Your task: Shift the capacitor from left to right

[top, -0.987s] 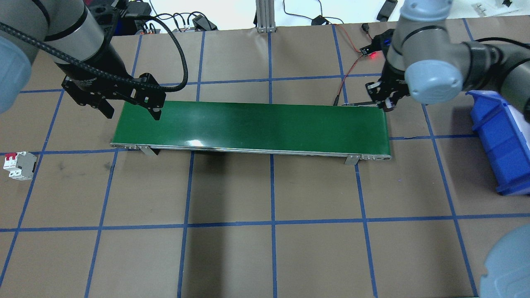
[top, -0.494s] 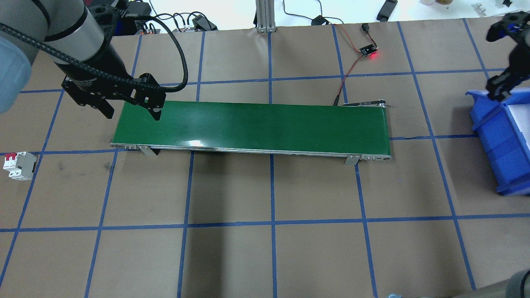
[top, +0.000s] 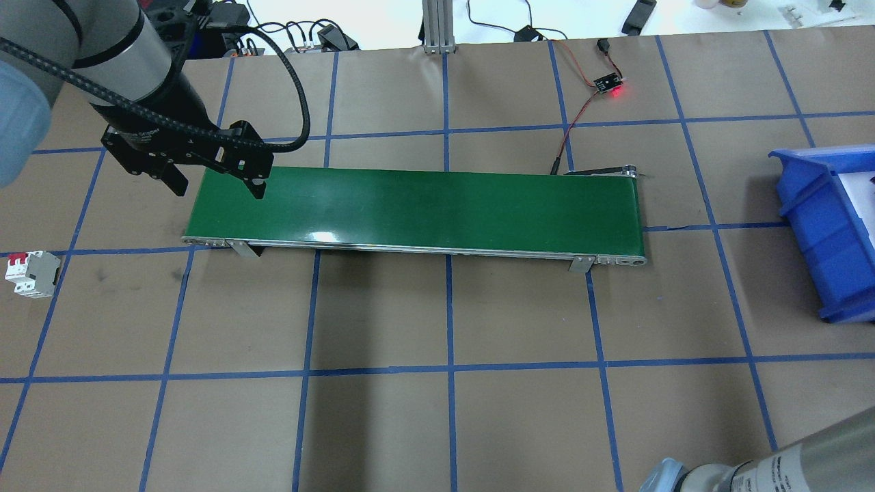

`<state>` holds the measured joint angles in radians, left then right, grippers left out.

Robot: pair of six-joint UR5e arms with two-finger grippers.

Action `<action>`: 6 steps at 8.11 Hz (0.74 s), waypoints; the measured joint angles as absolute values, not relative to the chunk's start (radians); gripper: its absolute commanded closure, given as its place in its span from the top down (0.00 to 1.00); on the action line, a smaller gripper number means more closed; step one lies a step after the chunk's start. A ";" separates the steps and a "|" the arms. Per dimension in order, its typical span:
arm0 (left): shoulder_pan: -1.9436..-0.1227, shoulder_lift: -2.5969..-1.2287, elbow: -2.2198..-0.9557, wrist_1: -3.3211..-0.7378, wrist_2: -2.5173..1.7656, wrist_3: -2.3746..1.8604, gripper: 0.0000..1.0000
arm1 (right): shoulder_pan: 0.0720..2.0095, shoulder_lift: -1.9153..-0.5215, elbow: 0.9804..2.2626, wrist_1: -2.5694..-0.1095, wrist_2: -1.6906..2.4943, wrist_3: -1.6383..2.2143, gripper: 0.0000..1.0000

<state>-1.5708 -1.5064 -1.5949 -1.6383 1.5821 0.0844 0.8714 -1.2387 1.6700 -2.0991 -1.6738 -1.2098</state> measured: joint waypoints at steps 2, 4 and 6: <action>-1.570 -1.506 -1.595 -1.638 1.582 0.084 1.00 | 0.857 -1.225 1.673 -2.100 -1.668 -1.218 1.00; -1.570 -1.506 -1.595 -1.638 1.582 0.084 1.00 | 0.867 -1.285 1.666 -2.024 -1.650 -1.212 1.00; -1.571 -1.506 -1.595 -1.638 1.582 0.084 1.00 | 0.924 -1.406 1.655 -1.892 -1.625 -1.158 1.00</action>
